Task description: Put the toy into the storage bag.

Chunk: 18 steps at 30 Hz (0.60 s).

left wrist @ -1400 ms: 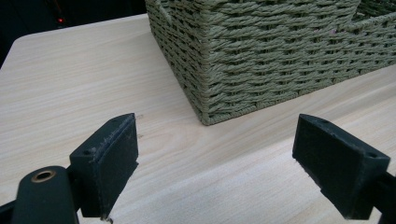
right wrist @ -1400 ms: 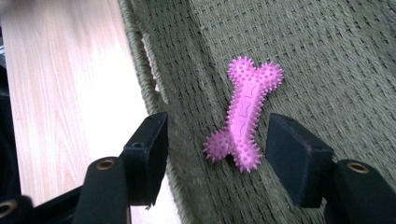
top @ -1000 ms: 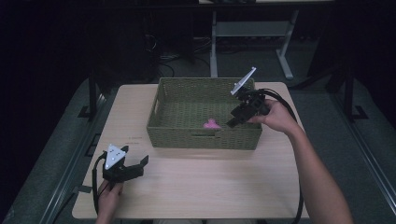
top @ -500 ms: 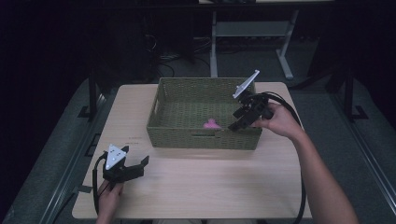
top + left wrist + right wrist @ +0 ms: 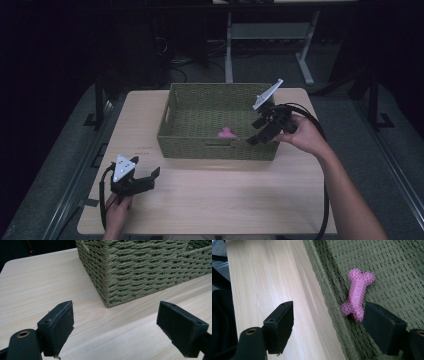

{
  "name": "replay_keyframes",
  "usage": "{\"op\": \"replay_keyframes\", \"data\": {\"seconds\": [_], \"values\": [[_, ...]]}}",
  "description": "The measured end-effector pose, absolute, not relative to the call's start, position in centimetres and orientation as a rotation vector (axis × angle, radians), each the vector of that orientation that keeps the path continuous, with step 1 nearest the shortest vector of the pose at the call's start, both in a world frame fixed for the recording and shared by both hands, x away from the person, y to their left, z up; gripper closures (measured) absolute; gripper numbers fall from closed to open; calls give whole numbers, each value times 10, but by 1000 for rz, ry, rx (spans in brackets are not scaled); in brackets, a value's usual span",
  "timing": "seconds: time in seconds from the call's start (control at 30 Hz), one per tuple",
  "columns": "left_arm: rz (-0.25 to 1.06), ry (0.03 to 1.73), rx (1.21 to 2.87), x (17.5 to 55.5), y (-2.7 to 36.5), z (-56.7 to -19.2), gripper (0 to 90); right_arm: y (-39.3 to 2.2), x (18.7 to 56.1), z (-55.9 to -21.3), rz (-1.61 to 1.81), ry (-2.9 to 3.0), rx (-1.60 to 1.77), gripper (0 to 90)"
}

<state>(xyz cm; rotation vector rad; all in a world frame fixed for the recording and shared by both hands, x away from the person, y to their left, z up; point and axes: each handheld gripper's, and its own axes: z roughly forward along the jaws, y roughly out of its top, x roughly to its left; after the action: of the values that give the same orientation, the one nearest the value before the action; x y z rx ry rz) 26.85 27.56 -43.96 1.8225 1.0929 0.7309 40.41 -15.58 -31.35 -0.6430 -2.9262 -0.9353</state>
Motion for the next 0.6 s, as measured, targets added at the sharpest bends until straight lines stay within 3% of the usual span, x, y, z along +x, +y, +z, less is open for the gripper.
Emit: {"op": "replay_keyframes", "data": {"seconds": [0.6], "values": [[732, 1091, 1823, 269, 275, -440, 138, -167, 378, -323, -945, -2930, -640, 223]]}}
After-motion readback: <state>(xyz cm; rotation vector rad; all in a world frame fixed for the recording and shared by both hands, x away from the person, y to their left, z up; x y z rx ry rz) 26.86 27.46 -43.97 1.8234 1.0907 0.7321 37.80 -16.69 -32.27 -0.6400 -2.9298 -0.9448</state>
